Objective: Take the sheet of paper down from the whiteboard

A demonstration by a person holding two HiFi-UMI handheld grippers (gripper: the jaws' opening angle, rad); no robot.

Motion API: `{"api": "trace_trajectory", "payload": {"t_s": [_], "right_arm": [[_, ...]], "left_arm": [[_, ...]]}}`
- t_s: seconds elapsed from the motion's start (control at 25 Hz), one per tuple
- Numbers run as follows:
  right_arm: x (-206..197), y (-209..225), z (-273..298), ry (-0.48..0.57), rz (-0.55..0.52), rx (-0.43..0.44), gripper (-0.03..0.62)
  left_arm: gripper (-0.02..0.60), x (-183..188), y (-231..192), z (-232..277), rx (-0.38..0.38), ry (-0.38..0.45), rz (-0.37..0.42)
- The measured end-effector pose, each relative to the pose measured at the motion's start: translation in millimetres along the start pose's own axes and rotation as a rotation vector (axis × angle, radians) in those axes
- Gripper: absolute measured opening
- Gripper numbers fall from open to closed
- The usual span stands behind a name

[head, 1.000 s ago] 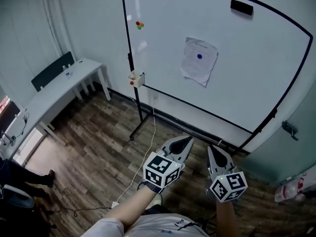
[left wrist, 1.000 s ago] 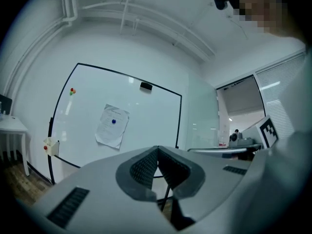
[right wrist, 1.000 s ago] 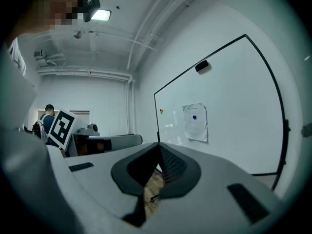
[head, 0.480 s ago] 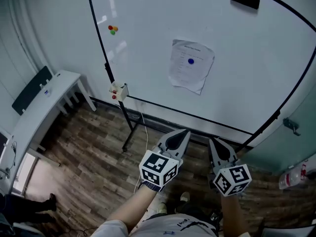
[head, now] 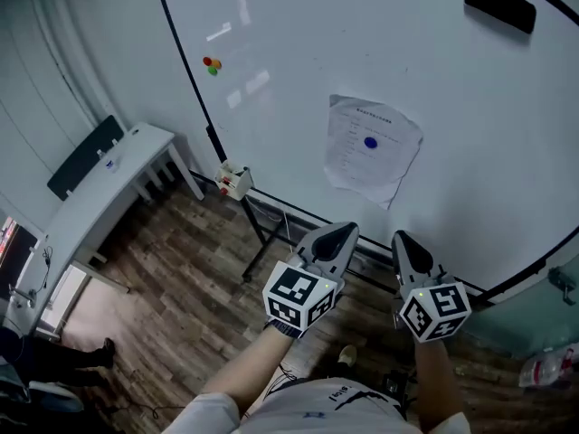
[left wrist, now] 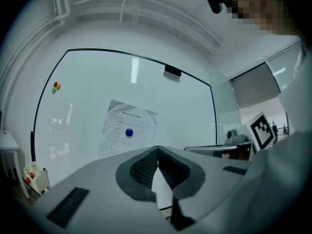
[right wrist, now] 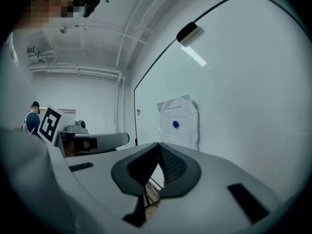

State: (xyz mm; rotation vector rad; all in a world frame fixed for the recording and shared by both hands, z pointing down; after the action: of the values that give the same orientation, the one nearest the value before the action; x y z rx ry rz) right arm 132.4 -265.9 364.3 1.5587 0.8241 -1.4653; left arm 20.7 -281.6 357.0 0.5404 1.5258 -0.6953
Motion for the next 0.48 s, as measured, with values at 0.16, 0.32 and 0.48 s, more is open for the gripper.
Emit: {"api": "trace_trajectory", "payload": {"t_s": [0.16, 0.32, 0.48], "right_arm": [[1, 38, 30, -0.012, 0.013, 0.028, 0.005], [-2, 57, 49, -0.018, 0.043, 0.041, 0.005], [0, 68, 66, -0.012, 0.026, 0.019, 0.005]], "left_arm": [[0.014, 4, -15, 40, 0.063, 0.007, 0.046], [0.015, 5, -30, 68, 0.096, -0.005, 0.083], [0.017, 13, -40, 90, 0.088, 0.017, 0.099]]}}
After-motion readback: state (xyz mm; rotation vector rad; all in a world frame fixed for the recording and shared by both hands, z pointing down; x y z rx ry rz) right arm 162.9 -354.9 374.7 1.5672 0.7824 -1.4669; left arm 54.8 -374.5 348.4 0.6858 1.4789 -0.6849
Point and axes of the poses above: the fingertips, and each gripper's own axes: z forward along the fingers, y to its right, x out of its top, the point moved 2 cm from there along -z, backward along the fingers, and after that the axes turned 1 degree about x, right-handed, at the moved point
